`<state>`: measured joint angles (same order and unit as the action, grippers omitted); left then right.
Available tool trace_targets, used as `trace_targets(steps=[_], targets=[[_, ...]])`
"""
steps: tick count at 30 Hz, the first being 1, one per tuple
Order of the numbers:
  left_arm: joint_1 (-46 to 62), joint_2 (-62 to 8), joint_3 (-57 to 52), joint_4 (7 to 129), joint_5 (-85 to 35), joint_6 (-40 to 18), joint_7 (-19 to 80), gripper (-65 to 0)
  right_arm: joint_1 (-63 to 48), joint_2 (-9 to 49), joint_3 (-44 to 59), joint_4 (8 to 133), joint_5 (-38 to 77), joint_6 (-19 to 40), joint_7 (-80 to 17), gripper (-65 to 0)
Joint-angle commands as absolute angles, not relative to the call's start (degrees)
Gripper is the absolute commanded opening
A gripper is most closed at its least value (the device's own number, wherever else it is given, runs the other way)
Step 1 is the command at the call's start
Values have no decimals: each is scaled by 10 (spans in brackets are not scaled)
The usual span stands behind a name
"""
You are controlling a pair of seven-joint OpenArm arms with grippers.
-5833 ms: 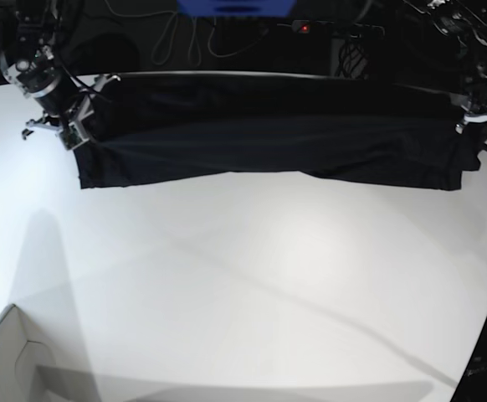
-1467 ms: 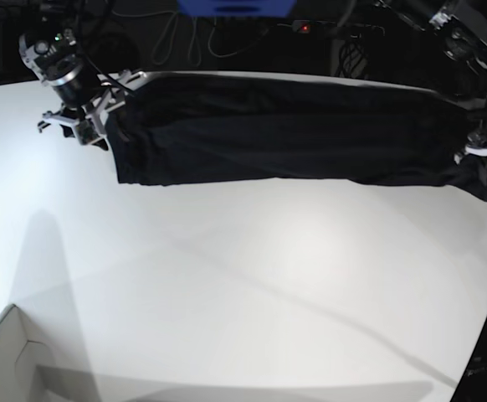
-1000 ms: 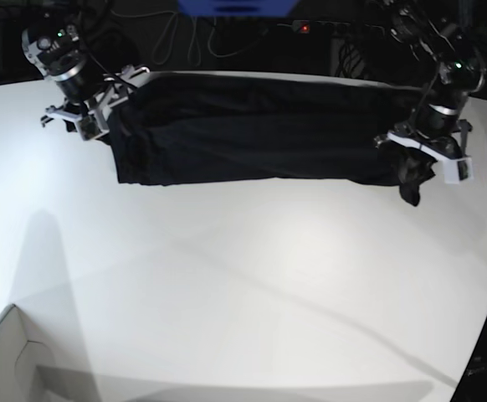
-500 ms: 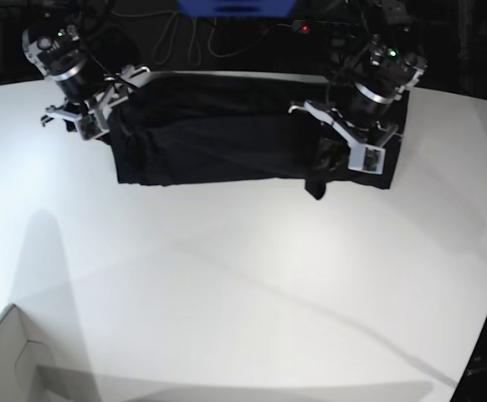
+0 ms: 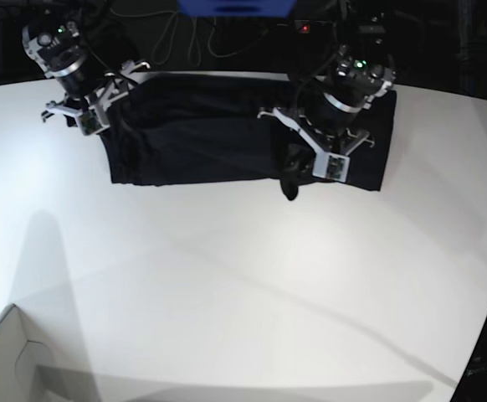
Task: Layout the t-shirt on the table in an organized manner, then fold the t-shirt properly
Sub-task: 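Carry the left gripper's end toward the right gripper, folding the strip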
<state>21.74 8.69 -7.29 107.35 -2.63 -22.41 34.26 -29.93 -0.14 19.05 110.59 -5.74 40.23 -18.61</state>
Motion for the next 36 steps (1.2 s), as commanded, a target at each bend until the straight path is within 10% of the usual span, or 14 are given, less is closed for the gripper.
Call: trace_targets(steps=[1,36], targets=[[214,90,-65,1081,-32,-225,328,-649,-300,0,191,1116,-51,400,-172,-406],[174,81,58,1021,-36,-177,333,-615,-301,3,189,1115,-51,400,-172,-406]])
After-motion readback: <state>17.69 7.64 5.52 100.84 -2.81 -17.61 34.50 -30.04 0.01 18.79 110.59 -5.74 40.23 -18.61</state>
